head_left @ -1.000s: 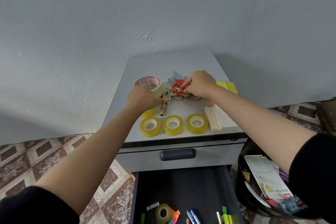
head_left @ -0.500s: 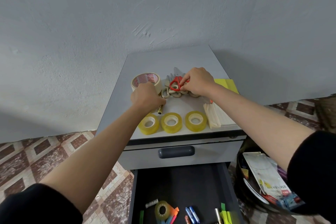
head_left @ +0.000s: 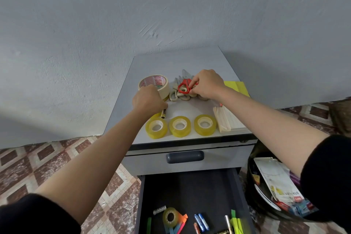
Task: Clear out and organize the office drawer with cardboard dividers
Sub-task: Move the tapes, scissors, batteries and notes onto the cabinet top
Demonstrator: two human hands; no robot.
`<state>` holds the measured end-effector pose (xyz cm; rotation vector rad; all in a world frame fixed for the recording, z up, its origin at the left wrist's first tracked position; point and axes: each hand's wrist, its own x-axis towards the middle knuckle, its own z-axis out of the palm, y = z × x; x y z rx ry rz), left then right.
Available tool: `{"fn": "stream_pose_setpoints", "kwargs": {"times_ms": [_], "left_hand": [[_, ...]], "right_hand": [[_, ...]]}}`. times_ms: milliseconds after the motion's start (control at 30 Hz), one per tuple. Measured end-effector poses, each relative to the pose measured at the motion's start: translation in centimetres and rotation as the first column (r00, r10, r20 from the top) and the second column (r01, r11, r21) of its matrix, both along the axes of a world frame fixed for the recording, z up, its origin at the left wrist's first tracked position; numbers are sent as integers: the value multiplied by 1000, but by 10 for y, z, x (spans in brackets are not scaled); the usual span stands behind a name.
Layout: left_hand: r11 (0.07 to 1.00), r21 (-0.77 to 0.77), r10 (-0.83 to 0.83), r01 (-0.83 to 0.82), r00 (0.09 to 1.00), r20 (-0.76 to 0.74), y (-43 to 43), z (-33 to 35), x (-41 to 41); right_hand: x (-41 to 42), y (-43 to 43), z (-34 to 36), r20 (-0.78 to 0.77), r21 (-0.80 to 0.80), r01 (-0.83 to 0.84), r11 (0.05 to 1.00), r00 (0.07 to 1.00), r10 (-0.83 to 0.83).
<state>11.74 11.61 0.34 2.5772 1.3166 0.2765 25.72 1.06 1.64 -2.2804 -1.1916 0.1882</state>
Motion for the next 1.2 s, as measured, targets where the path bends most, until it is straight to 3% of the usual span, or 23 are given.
{"fn": "stream_pose_setpoints", "kwargs": {"times_ms": [233,433,733,933,1200], "left_hand": [[999,-47,16,-14,999,30,-6,7,-12],[995,-100,24,-8,987,158,-30,29,-49],[967,-221,-43,128,935,352,-110,5,-140],[937,-308,-81,165,960,269,-148,-67,-186],[876,-477,-18,74,993,120,-164,-158,-222]], "right_hand": [[-8,-10,7,3,46,28,999,1000,-28],[-37,-38,22,3,130,38,991,999,-38],[-131,-114,-3,-168,216,-101,971,976,138],[-182,-152,-73,-301,148,-135,980,938,174],[-202,-179,-160,-421,-44,-158,986,899,125]]}}
